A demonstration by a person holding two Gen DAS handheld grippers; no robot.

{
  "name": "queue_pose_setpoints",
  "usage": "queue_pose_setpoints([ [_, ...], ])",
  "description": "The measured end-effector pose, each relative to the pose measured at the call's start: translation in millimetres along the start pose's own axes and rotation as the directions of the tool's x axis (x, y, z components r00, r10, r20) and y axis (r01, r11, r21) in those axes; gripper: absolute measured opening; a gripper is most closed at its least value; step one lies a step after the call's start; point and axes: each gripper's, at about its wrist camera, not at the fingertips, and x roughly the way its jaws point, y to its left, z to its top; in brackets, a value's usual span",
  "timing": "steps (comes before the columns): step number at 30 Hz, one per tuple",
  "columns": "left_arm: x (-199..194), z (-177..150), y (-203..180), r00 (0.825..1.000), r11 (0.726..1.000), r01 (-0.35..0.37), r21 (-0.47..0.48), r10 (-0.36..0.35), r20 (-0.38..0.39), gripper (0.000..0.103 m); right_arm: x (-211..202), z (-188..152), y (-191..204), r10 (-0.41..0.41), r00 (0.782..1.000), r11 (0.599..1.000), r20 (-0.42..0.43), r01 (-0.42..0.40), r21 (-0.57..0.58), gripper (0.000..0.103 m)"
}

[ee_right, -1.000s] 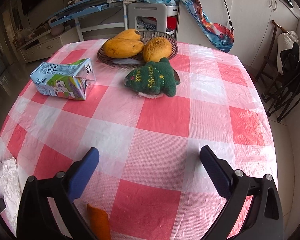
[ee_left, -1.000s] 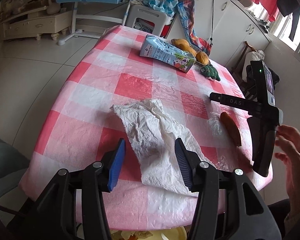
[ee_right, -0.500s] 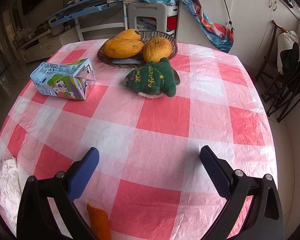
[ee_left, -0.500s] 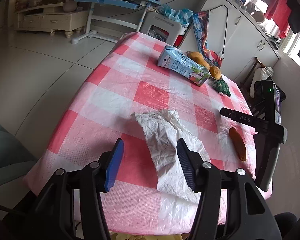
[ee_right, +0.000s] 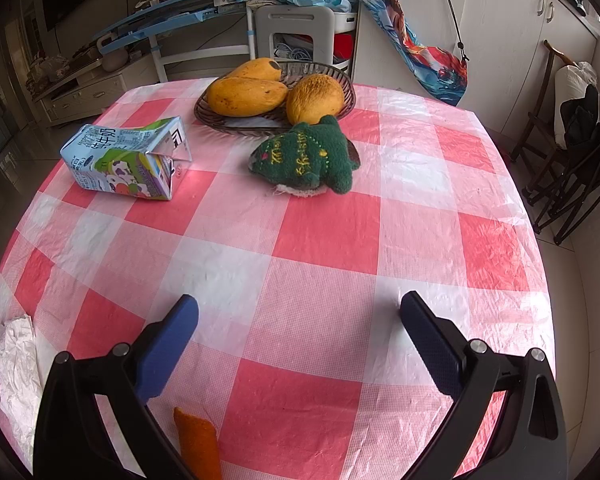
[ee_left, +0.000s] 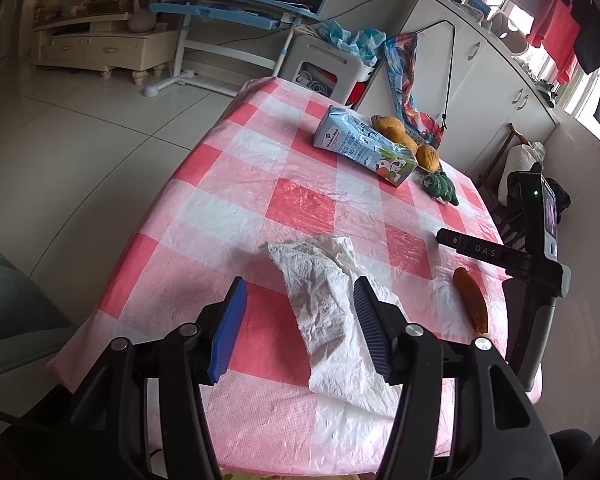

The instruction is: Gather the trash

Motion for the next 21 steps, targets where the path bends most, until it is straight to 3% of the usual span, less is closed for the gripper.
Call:
queue_pose_setpoints([
  [21, -20, -13, -19, 0.999, 0.995, -0.018, 0.101, 0.014, 0.036, 0.062, 1, 0, 0, 0.0, 1.0, 1.0, 0.0, 0.0, 0.0, 0.096],
])
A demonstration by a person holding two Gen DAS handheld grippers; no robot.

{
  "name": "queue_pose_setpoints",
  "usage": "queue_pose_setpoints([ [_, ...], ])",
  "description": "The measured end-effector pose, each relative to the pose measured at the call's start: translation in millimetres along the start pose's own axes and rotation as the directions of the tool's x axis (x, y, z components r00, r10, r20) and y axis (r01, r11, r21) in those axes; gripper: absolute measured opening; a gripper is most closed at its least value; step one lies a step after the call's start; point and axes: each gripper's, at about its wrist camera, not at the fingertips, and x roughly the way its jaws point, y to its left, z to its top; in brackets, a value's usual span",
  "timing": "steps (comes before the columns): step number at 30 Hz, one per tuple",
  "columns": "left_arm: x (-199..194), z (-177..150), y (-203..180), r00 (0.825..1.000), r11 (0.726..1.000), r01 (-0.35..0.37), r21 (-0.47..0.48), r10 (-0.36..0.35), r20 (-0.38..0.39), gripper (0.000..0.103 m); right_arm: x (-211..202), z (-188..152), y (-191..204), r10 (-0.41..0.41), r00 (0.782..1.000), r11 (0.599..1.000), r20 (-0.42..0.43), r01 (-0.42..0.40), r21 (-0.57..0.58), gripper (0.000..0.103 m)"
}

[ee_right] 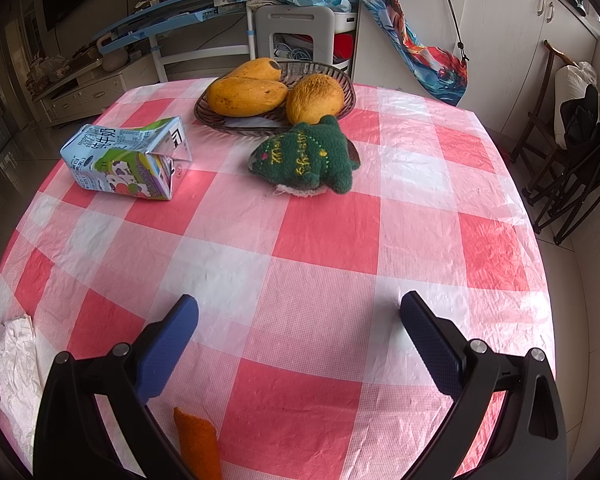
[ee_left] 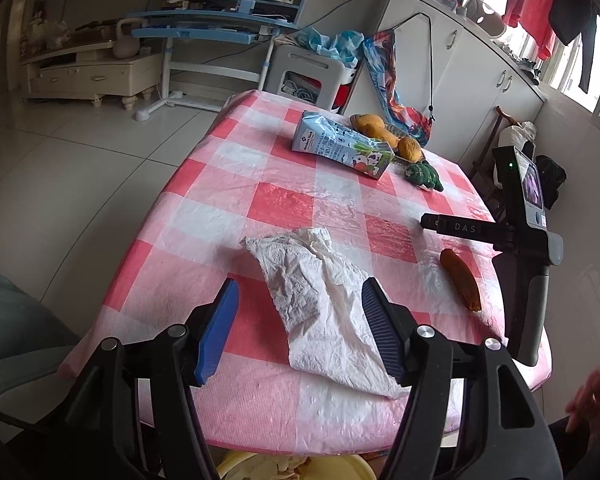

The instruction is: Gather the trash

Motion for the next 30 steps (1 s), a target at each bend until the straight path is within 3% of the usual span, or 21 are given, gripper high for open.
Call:
queue_pose_setpoints([
  [30, 4.6, 0.0, -6.4, 1.0, 1.0, 0.014, 0.015, -0.014, -0.015, 0.064, -0.3, 0.0, 0.7, 0.0, 1.0, 1.0, -0.001, 0.0, 0.0, 0.096],
])
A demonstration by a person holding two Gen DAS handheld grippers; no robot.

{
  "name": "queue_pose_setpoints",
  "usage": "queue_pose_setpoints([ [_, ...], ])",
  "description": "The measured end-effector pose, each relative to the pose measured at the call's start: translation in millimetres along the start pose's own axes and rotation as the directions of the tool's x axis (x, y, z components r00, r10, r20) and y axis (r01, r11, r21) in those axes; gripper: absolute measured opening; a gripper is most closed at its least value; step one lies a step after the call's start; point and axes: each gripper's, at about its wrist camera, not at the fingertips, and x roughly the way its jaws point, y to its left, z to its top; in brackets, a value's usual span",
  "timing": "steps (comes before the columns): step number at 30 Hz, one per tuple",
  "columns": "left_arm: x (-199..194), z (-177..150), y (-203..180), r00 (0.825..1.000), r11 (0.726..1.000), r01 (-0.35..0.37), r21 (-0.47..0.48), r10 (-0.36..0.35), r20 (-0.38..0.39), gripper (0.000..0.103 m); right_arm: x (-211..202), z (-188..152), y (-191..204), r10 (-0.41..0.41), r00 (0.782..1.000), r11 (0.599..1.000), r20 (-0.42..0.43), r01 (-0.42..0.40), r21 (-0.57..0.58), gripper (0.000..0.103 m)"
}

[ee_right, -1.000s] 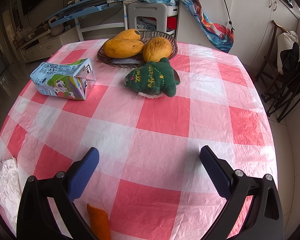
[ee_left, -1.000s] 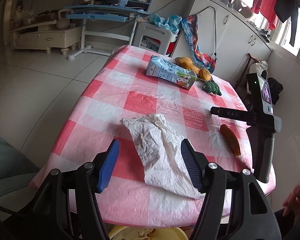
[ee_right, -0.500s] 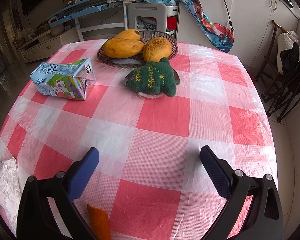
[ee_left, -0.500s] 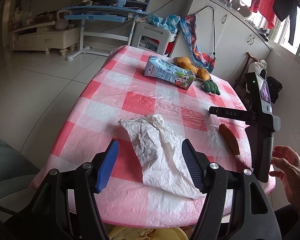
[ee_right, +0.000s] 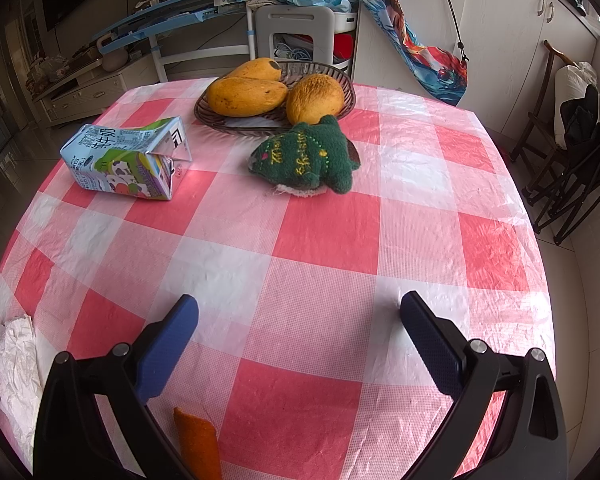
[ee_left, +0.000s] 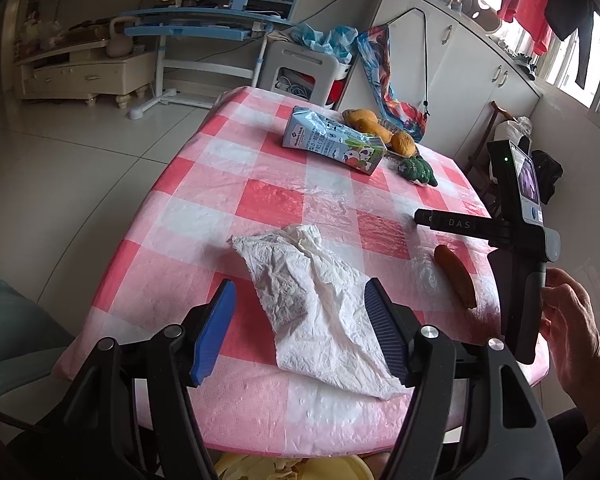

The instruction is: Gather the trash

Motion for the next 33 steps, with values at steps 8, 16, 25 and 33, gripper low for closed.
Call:
queue_pose_setpoints([
  [8, 0, 0, -1, 1.0, 1.0, 0.0, 0.002, 0.0, 0.0, 0.064, 0, 0, 0, 0.0, 1.0, 1.0, 0.0, 0.0, 0.0, 0.096],
  [16, 1, -1, -6, 1.0, 1.0, 0.002, 0.023, -0.002, 0.001, 0.066, 1, 1, -1, 0.0, 1.0, 1.0, 0.0, 0.0, 0.0, 0.096],
  [25, -1, -1, -10, 1.0, 0.999, -0.003, 0.046, 0.003, 0.009, 0.068, -2, -2, 0, 0.002, 1.0, 1.0, -0.008, -0.002, -0.008, 0.096],
  [33, -2, -2, -8, 1.0, 0.999, -0.005, 0.046, 0.004, 0.013, 0.069, -20, -8, -10, -0.043, 0.999, 0.999, 0.027, 0.042, 0.029, 0.096],
])
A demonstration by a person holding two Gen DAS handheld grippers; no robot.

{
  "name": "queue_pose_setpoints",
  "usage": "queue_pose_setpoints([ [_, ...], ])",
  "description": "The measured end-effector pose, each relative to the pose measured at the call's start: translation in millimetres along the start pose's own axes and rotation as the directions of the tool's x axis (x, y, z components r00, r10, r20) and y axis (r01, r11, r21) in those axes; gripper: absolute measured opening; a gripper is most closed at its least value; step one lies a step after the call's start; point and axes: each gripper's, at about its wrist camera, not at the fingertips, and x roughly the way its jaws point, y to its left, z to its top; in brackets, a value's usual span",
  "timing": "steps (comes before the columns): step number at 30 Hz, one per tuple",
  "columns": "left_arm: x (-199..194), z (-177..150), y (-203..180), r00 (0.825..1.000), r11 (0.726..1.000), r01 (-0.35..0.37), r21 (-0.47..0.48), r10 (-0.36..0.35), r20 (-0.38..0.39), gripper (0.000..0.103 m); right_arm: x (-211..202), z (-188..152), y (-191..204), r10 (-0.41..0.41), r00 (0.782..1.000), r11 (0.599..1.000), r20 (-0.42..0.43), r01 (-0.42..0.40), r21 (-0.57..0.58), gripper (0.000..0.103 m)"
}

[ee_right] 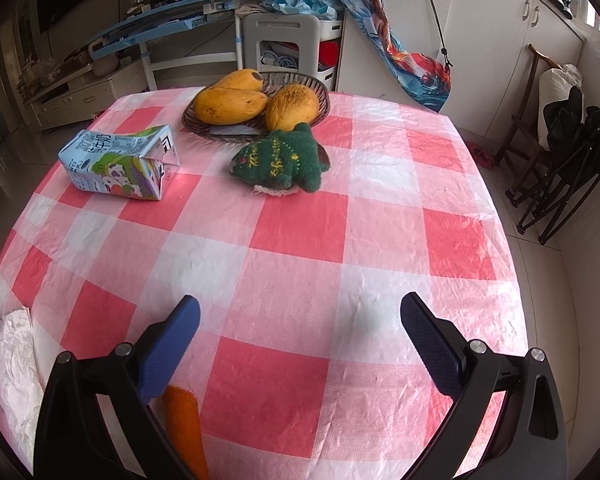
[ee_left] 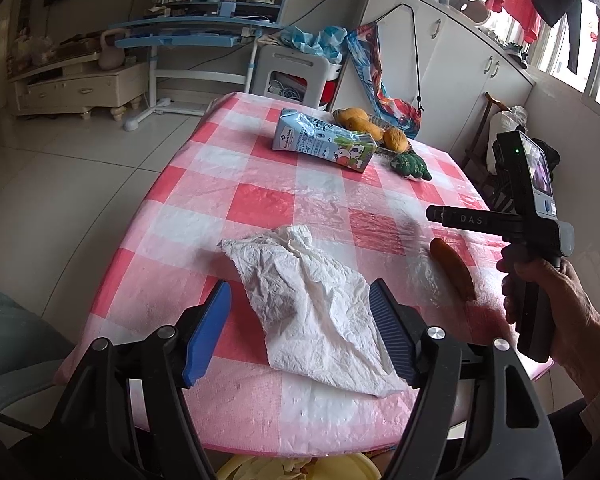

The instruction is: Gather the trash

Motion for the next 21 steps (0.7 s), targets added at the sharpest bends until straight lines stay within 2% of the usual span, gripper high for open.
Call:
queue_pose_setpoints([
  [21, -6, 2, 1, 1.0, 1.0, 0.001, 0.001, -0.001, 0.011, 0.07, -27, 0, 3, 0.002, 0.993, 1.0, 0.118, 0.0, -0.018, 0.096],
])
